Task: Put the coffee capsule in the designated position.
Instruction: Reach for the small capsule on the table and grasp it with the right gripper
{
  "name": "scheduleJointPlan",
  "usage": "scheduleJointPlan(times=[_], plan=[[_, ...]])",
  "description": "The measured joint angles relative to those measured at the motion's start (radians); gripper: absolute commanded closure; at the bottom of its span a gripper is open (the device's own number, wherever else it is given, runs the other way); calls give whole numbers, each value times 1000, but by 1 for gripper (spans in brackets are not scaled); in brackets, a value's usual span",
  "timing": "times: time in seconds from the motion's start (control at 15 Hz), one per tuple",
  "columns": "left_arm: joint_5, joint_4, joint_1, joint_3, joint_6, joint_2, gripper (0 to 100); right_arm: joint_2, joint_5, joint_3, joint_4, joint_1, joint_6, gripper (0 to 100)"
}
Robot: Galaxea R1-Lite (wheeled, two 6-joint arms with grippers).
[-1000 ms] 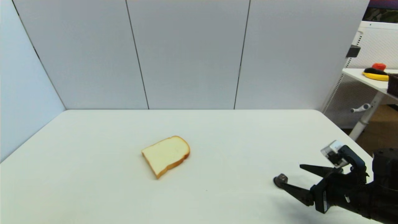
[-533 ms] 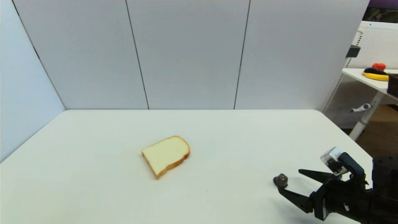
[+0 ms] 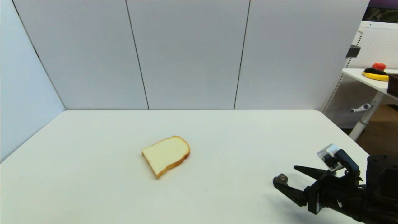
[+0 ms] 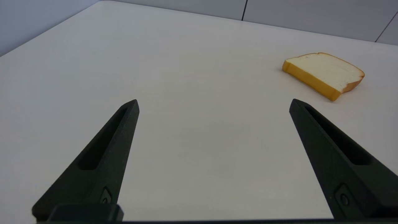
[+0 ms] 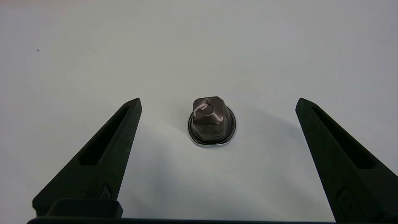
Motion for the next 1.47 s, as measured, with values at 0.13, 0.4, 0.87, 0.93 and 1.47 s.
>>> scheduleJointPlan(times=[0.13,0.4,0.87,0.93,1.47], plan=[[0,0,0,0,0,0,0,19,-1,4,-4,11,-1,0],[0,0,0,0,0,0,0,44,-2,17,-11,33,-8,0],[0,0,0,0,0,0,0,95,-12,-6,-52,54,-14,0],[0,0,0,0,0,0,0,101,-20,-10,-52,55,-18,0],[0,0,0,0,0,0,0,115,-44,-39,-52,46,-26,0]])
